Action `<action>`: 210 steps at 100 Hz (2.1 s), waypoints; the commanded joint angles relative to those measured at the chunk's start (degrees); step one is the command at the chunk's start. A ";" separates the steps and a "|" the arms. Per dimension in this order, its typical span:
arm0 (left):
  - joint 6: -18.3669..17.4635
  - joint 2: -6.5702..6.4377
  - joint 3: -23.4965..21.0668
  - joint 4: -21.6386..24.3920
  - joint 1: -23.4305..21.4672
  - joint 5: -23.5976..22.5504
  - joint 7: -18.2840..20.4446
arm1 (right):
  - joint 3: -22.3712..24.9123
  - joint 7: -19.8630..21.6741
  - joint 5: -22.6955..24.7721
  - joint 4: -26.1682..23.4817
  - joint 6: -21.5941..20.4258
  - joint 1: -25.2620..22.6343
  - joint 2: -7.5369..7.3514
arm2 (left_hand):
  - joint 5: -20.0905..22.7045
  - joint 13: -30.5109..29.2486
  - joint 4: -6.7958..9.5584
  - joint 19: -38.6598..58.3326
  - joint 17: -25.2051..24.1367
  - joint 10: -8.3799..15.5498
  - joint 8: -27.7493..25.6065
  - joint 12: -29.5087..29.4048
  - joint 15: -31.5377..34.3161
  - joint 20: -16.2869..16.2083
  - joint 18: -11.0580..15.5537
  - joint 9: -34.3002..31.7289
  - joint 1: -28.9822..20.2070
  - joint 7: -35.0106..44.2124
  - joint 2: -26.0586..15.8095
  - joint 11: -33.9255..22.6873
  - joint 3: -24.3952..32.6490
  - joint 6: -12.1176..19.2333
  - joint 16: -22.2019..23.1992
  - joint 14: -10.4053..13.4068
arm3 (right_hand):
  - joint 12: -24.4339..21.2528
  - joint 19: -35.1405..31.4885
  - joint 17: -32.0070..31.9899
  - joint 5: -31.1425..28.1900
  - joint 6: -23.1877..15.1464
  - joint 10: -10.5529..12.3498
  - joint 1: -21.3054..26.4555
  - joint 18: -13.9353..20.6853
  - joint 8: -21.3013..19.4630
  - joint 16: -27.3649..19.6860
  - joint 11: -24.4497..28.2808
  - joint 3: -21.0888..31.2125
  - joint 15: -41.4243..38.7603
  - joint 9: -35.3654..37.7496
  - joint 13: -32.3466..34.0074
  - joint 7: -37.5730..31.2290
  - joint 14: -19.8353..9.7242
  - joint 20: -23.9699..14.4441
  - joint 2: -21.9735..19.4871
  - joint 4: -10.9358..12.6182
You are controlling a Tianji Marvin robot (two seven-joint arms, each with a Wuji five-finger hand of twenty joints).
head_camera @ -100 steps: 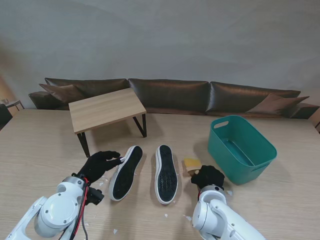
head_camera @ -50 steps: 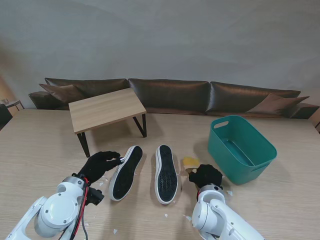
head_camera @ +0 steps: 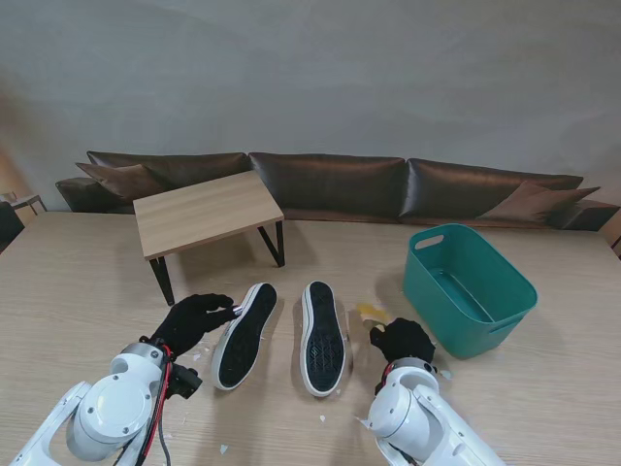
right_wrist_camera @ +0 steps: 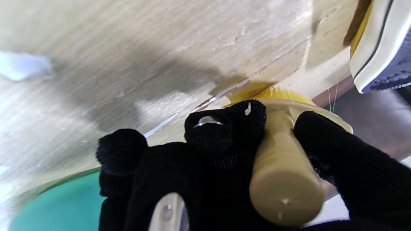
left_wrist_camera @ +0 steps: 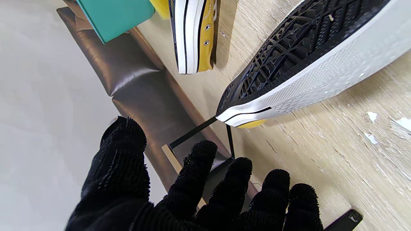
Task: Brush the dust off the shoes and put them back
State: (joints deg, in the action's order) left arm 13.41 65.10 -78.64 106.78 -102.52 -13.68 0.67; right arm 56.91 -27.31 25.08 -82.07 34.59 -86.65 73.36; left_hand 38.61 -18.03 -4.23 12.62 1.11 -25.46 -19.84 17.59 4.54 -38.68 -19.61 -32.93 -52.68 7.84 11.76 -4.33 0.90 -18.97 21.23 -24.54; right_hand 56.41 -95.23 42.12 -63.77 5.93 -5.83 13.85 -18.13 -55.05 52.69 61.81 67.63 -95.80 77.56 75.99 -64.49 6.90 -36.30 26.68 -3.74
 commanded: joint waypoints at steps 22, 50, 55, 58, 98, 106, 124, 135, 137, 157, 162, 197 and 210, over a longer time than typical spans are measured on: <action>0.31 0.17 -0.02 0.16 -0.08 -0.02 1.15 | 1.37 -0.30 -2.51 -3.30 -0.14 -1.48 1.23 | 0.84 0.41 2.55 -1.74 -0.51 -0.41 -0.10 -0.04 0.29 -0.34 -0.10 -0.35 -1.98 -0.11 -3.49 0.06 -1.46 -0.11 0.69 -1.16 | 0.39 -3.03 22.77 -6.35 6.49 -0.33 4.30 -1.56 -3.00 0.47 -1.25 3.76 -0.09 4.57 -0.78 -2.71 -6.19 -1.11 -2.27 -0.39; 0.42 0.18 0.01 0.05 0.03 0.00 1.14 | 2.24 -1.02 -3.97 -5.45 -0.50 -2.05 1.56 | 0.88 0.32 2.56 -1.72 -0.48 -0.48 -0.10 -0.04 0.32 -0.34 -0.08 -0.35 -2.05 -0.10 -3.46 0.05 -1.46 -0.18 0.71 -1.08 | 0.43 -2.80 22.67 -6.40 7.21 -1.18 4.94 -2.85 -3.09 0.43 -1.45 3.95 -0.08 4.58 -0.82 -2.54 -5.17 -1.21 -2.31 -0.54; 0.45 0.18 0.03 0.02 0.07 0.03 1.17 | 2.36 -1.21 -4.08 -5.82 -0.72 -2.18 1.59 | 0.92 0.38 2.56 -1.72 -0.47 -0.38 -0.11 -0.04 0.30 -0.34 -0.10 -0.37 -2.04 -0.08 -3.52 0.04 -1.45 -0.15 0.71 -1.10 | 0.42 -2.73 22.64 -6.40 7.38 -1.43 5.06 -3.05 -3.09 0.41 -1.51 4.01 -0.07 4.57 -0.86 -2.48 -4.81 -1.24 -2.22 -0.55; 0.47 0.18 0.05 -0.01 0.09 0.04 1.17 | 2.40 -1.28 -4.07 -6.04 -0.81 -2.24 1.58 | 0.83 0.38 2.56 -1.72 -0.48 -0.44 -0.10 -0.04 0.30 -0.34 -0.11 -0.29 -2.08 -0.12 -3.52 0.07 -1.43 -0.30 0.71 -0.98 | 0.42 -2.67 22.63 -6.42 7.50 -1.45 5.11 -3.27 -3.07 0.38 -1.53 4.04 -0.02 4.58 -0.84 -2.42 -4.85 -1.26 -2.21 -0.55; 0.59 0.15 0.02 -0.06 0.08 -0.32 1.18 | 1.76 -2.30 -3.72 -6.63 -4.83 -2.36 1.35 | 0.92 0.41 2.57 -1.67 -0.43 -0.44 -0.13 -0.04 0.30 -0.38 -0.02 -0.32 -2.07 -0.08 -3.61 0.04 -1.46 -0.23 0.72 -1.04 | 0.25 -2.04 22.42 -6.85 8.20 -2.65 5.69 -5.01 -2.78 0.27 -2.00 4.75 0.17 4.72 -0.96 -1.79 -2.74 -1.39 -1.75 -0.42; 0.51 0.16 -0.02 -0.03 0.02 -0.39 1.11 | 1.22 -2.38 -2.77 -6.43 -6.83 -2.23 1.01 | 0.96 0.41 2.56 -1.65 -0.40 -0.51 -0.14 -0.04 0.29 -0.39 -0.11 -0.29 -2.07 -0.07 -3.58 0.06 -1.47 -0.30 0.72 -1.08 | 0.21 -1.97 22.40 -7.08 8.22 -2.85 5.67 -5.33 -2.69 0.27 -2.13 4.94 0.21 4.81 -0.96 -1.59 -2.68 -1.45 -1.68 -0.36; 0.21 0.12 -0.18 -0.01 -0.15 -0.57 1.15 | -0.89 -1.58 -0.40 -5.40 -11.52 -0.72 0.12 | 0.94 0.37 2.56 -1.67 -0.41 -0.39 -0.14 -0.04 0.31 -0.39 -0.12 -0.32 -2.02 -0.08 -3.62 0.05 -1.48 -0.20 0.73 -0.99 | 0.22 -1.50 22.24 -7.24 8.52 -3.63 5.75 -6.50 -2.53 0.25 -2.56 5.27 0.37 4.78 -1.03 -1.03 -1.36 -1.57 -1.48 -0.36; 0.21 0.10 -0.21 -0.04 -0.18 -0.67 1.21 | -2.82 -0.62 1.06 -4.27 -12.21 1.30 -0.13 | 0.95 0.38 2.57 -1.68 -0.41 -0.52 -0.14 -0.02 0.30 -0.39 -0.14 -0.44 -2.04 -0.08 -3.63 0.01 -1.47 -0.25 0.72 -1.14 | 0.25 -1.08 22.14 -7.34 8.62 -3.81 5.90 -7.07 -2.42 0.14 -2.83 4.97 0.68 4.72 -1.04 -0.65 -1.10 -1.60 -1.65 -0.37; 0.23 0.10 -0.20 -0.04 -0.17 -0.68 1.20 | -3.19 -0.38 1.45 -4.05 -12.17 1.72 -0.20 | 0.99 0.34 2.57 -1.67 -0.41 -0.58 -0.14 -0.03 0.31 -0.39 -0.13 -0.37 -2.06 -0.07 -3.60 0.04 -1.47 -0.24 0.73 -1.04 | 0.26 -1.06 22.14 -7.35 8.61 -3.81 5.85 -7.09 -2.42 0.14 -2.86 4.98 0.71 4.73 -1.05 -0.62 -1.01 -1.63 -1.66 -0.37; 0.43 0.07 -0.17 -0.11 -0.09 -0.72 1.36 | -5.33 5.04 3.11 -3.74 -11.79 4.24 -1.50 | 1.04 0.34 2.57 -1.68 -0.40 -0.54 -0.15 -0.03 0.31 -0.38 -0.08 -0.45 -2.07 -0.06 -3.65 0.03 -1.46 -0.35 0.73 -1.08 | 0.34 -0.89 22.13 -7.34 8.35 -3.77 5.67 -7.07 -2.45 0.09 -3.02 5.07 0.88 4.65 -1.04 -0.43 -0.92 -1.73 -1.60 -0.43; 0.52 0.04 -0.16 -0.11 -0.08 -0.74 1.47 | -5.37 5.84 3.14 -3.86 -11.78 4.29 -1.73 | 0.99 0.33 2.57 -1.66 -0.37 -0.48 -0.14 -0.03 0.31 -0.39 -0.13 -0.43 -2.05 -0.08 -3.67 0.04 -1.46 -0.35 0.73 -1.10 | 0.33 -0.86 22.13 -7.31 8.29 -3.73 5.71 -7.04 -2.44 0.09 -3.06 5.08 0.88 4.65 -1.04 -0.37 -0.92 -1.73 -1.52 -0.44; 0.80 0.02 -0.10 -0.27 0.10 -0.79 1.63 | -3.00 11.37 4.08 -6.59 -13.61 1.81 -3.97 | 1.00 0.31 2.58 -1.67 -0.36 -0.57 -0.13 -0.03 0.33 -0.38 -0.12 -0.42 -2.09 -0.09 -3.75 0.04 -1.45 -0.43 0.75 -1.04 | 0.30 -0.04 21.91 -7.19 8.14 -3.90 5.83 -7.25 -2.30 -0.10 -3.60 4.62 1.37 4.22 -1.07 0.29 -0.61 -1.45 -1.56 -0.59; 0.99 -0.01 -0.05 -0.36 0.23 -0.77 1.77 | -1.42 13.20 4.67 -8.53 -15.15 -0.46 -4.90 | 1.02 0.39 2.57 -1.68 -0.38 -0.57 -0.13 -0.03 0.30 -0.38 -0.04 -0.40 -2.08 -0.09 -3.71 0.04 -1.46 -0.40 0.74 -1.08 | 0.30 0.19 21.87 -7.12 8.12 -3.92 5.93 -7.43 -2.30 -0.19 -3.71 4.51 1.58 4.17 -1.07 0.41 -0.46 -1.35 -1.57 -0.57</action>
State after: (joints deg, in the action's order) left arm 14.09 65.02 -78.70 106.43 -102.30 -14.50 1.20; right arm 55.27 -15.17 29.45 -89.52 20.38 -85.53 69.11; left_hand 38.61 -18.03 -4.23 12.61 1.11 -25.49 -19.84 17.59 4.54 -38.68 -19.64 -32.93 -52.70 7.84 11.76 -4.33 0.90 -19.06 21.34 -24.56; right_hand 56.41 -95.11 42.08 -65.07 8.65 -8.59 16.03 -23.22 -55.61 52.69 58.93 67.59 -94.50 78.23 75.99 -61.20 10.59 -37.02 26.68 -4.98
